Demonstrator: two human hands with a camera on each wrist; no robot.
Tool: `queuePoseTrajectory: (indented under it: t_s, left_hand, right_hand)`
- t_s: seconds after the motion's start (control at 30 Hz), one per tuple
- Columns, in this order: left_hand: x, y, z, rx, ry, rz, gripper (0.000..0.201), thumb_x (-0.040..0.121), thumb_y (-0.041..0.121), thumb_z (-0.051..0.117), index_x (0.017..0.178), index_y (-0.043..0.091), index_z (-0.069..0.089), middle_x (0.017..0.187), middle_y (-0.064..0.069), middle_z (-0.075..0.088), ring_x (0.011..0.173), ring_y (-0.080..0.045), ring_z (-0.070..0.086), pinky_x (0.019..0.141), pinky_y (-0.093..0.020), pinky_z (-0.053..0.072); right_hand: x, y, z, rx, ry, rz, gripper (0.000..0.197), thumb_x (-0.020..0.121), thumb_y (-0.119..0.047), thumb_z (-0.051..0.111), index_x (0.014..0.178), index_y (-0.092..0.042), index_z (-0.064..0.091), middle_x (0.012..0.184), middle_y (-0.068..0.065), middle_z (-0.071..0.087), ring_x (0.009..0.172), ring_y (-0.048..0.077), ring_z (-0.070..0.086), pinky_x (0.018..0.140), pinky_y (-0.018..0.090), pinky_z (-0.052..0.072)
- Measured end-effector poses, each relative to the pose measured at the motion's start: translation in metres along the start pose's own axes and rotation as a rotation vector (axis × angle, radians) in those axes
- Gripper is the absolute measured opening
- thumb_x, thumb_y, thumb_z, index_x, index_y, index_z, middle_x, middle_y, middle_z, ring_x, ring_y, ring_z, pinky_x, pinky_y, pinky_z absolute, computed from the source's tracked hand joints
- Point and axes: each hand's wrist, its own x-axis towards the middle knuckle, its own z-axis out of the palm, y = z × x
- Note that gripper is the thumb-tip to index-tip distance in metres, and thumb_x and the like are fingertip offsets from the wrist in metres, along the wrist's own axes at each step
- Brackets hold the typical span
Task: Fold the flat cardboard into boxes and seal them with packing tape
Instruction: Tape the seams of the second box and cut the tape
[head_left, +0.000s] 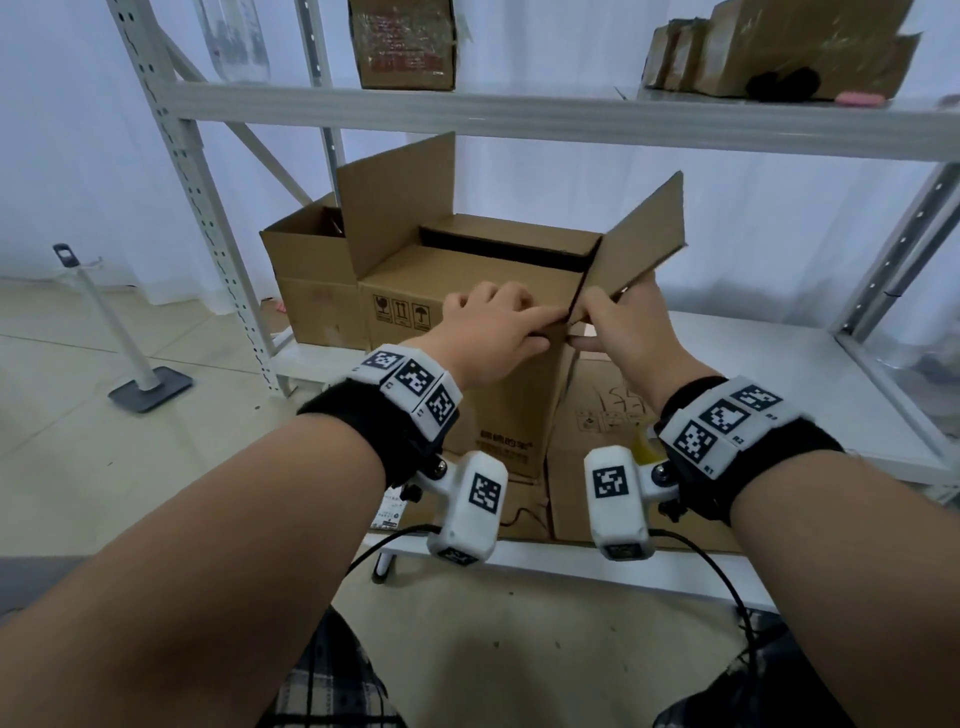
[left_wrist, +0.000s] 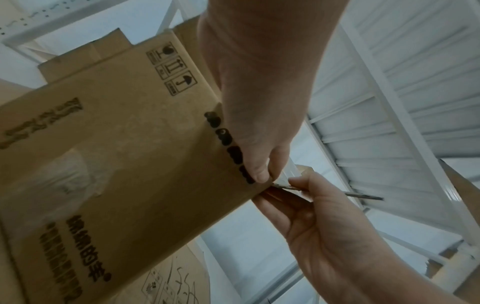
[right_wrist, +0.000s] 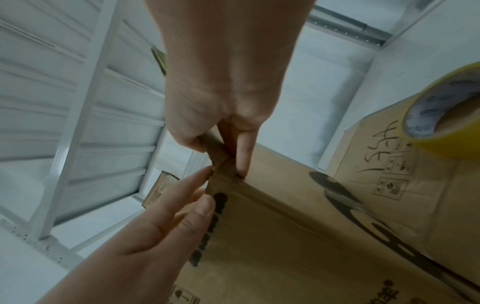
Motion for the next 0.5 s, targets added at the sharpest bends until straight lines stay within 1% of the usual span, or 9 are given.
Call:
queuePoseTrajectory:
  t_s: [0.03, 0.07, 0.13, 0.2, 0.27, 0.3, 0.37, 0.43, 0.5]
  left_hand:
    - [0.004, 0.003, 0.000, 0.048, -0.013, -0.003, 0.045, 0.103, 0.042, 0.030, 0.146, 0.048, 0.022, 0.146, 0.000, 0.030, 0.132, -0.027, 0.026, 0.106, -0.049, 0.020]
    - [0.007, 0.005, -0.001, 0.089, -0.023, -0.004, 0.045, 0.103, 0.042, 0.029, 0.147, 0.049, 0.019, 0.144, -0.001, 0.030, 0.130, -0.027, 0.027, 0.105, -0.050, 0.023]
    - [0.015, 0.006, -0.004, 0.168, -0.048, -0.005, 0.047, 0.103, 0.044, 0.026, 0.147, 0.050, 0.013, 0.141, -0.004, 0.030, 0.127, -0.028, 0.028, 0.103, -0.052, 0.027]
    - [0.023, 0.005, -0.008, 0.228, -0.080, -0.005, 0.047, 0.101, 0.049, 0.025, 0.147, 0.050, 0.012, 0.140, -0.006, 0.028, 0.126, -0.029, 0.029, 0.101, -0.053, 0.030]
    - [0.031, 0.003, -0.011, 0.251, -0.109, 0.003, 0.050, 0.098, 0.058, 0.025, 0.146, 0.047, 0.017, 0.140, -0.007, 0.028, 0.126, -0.030, 0.030, 0.099, -0.052, 0.032]
    - [0.035, 0.002, -0.012, 0.244, -0.115, 0.012, 0.052, 0.096, 0.062, 0.025, 0.145, 0.045, 0.021, 0.139, -0.007, 0.030, 0.126, -0.030, 0.031, 0.099, -0.051, 0.032]
    - [0.045, 0.003, -0.011, 0.171, -0.122, 0.020, 0.057, 0.093, 0.066, 0.023, 0.143, 0.041, 0.029, 0.139, -0.007, 0.034, 0.128, -0.029, 0.031, 0.102, -0.051, 0.029]
    - [0.055, 0.003, -0.010, -0.001, -0.114, -0.004, 0.050, 0.098, 0.057, 0.021, 0.140, 0.035, 0.037, 0.142, -0.006, 0.036, 0.133, -0.027, 0.030, 0.106, -0.050, 0.024]
    - [0.067, 0.001, -0.008, -0.124, -0.060, -0.062, 0.044, 0.101, 0.043, 0.023, 0.135, 0.026, 0.044, 0.141, -0.006, 0.042, 0.130, -0.026, 0.036, 0.107, -0.047, 0.026]
  right_hand:
    - [-0.003, -0.001, -0.003, 0.029, 0.009, 0.022, 0.021, 0.086, -0.001, 0.046, 0.106, 0.000, 0.052, 0.087, 0.021, 0.061, 0.088, 0.036, 0.068, 0.066, 0.038, 0.061]
    - [-0.005, -0.003, -0.006, 0.076, 0.023, 0.044, 0.011, 0.088, 0.000, 0.044, 0.095, -0.001, 0.052, 0.082, 0.016, 0.062, 0.082, 0.031, 0.071, 0.065, 0.036, 0.061]
    - [-0.007, -0.005, -0.011, 0.186, 0.061, 0.082, 0.015, 0.094, -0.002, 0.040, 0.089, -0.011, 0.052, 0.082, 0.009, 0.065, 0.072, 0.022, 0.073, 0.063, 0.034, 0.061]
    - [-0.006, -0.007, -0.016, 0.214, 0.068, 0.077, 0.020, 0.096, -0.004, 0.039, 0.091, -0.016, 0.054, 0.085, 0.009, 0.068, 0.072, 0.020, 0.073, 0.062, 0.032, 0.059]
    - [-0.006, -0.007, -0.018, 0.207, 0.036, 0.073, 0.023, 0.095, -0.004, 0.038, 0.090, -0.014, 0.058, 0.086, 0.009, 0.070, 0.073, 0.018, 0.072, 0.062, 0.029, 0.058]
    - [-0.006, -0.006, -0.017, 0.203, 0.028, 0.079, 0.023, 0.095, -0.003, 0.038, 0.090, -0.012, 0.059, 0.086, 0.010, 0.070, 0.073, 0.018, 0.072, 0.061, 0.029, 0.058]
    - [-0.005, -0.005, -0.016, 0.203, 0.048, 0.082, 0.022, 0.093, -0.003, 0.040, 0.094, -0.009, 0.061, 0.090, 0.014, 0.071, 0.076, 0.022, 0.072, 0.063, 0.034, 0.060]
    - [-0.002, -0.004, -0.016, 0.195, 0.089, 0.078, 0.022, 0.091, -0.006, 0.045, 0.106, -0.007, 0.061, 0.095, 0.015, 0.071, 0.077, 0.027, 0.073, 0.066, 0.039, 0.061]
    - [0.003, -0.002, -0.018, 0.193, 0.126, 0.072, 0.025, 0.090, -0.012, 0.054, 0.114, -0.008, 0.059, 0.092, 0.012, 0.072, 0.071, 0.023, 0.073, 0.064, 0.034, 0.060]
